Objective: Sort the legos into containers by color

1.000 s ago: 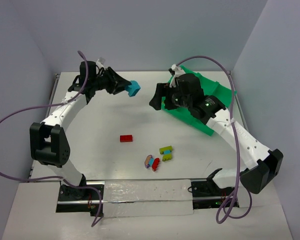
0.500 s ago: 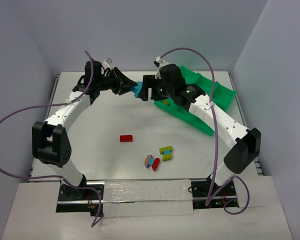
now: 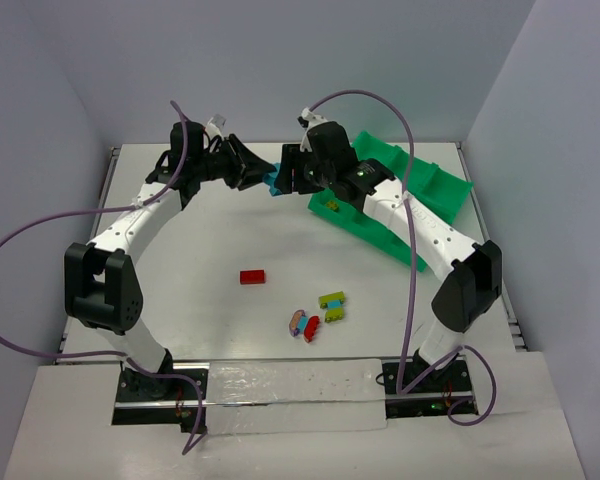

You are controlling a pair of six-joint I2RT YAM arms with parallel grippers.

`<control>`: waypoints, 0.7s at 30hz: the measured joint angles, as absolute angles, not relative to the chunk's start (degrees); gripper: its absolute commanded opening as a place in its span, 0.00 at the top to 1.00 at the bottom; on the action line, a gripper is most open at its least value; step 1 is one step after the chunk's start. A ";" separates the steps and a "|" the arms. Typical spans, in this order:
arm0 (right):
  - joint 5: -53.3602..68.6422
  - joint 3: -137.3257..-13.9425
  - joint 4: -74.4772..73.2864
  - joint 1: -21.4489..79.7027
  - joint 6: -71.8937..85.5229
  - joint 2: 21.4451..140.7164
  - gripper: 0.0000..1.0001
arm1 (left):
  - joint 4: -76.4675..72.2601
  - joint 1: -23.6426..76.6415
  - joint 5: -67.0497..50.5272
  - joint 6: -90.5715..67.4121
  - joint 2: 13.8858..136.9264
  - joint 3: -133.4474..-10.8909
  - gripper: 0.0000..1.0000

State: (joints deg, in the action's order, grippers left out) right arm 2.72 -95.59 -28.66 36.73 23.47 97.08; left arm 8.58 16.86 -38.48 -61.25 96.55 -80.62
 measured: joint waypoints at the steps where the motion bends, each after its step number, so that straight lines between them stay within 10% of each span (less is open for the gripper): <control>1: 2.80 -95.59 -28.65 36.75 23.50 97.16 0.46 | 8.58 16.86 -38.50 -61.24 96.55 -80.64 1.00; 6: 3.62 -95.68 -28.44 36.75 23.57 97.25 0.62 | 8.61 17.09 -38.47 -60.99 96.55 -80.81 1.00; 10: 3.81 -95.63 -28.06 36.73 23.55 97.25 0.40 | 8.67 17.10 -38.46 -60.70 96.55 -80.90 1.00; 15: 5.01 -95.46 -26.50 36.77 23.57 97.25 0.41 | 8.75 17.54 -38.96 -59.90 96.49 -80.90 1.00; 21: 4.89 -95.46 -26.85 36.66 23.54 97.27 0.73 | 8.87 17.45 -39.28 -59.04 96.13 -80.90 1.00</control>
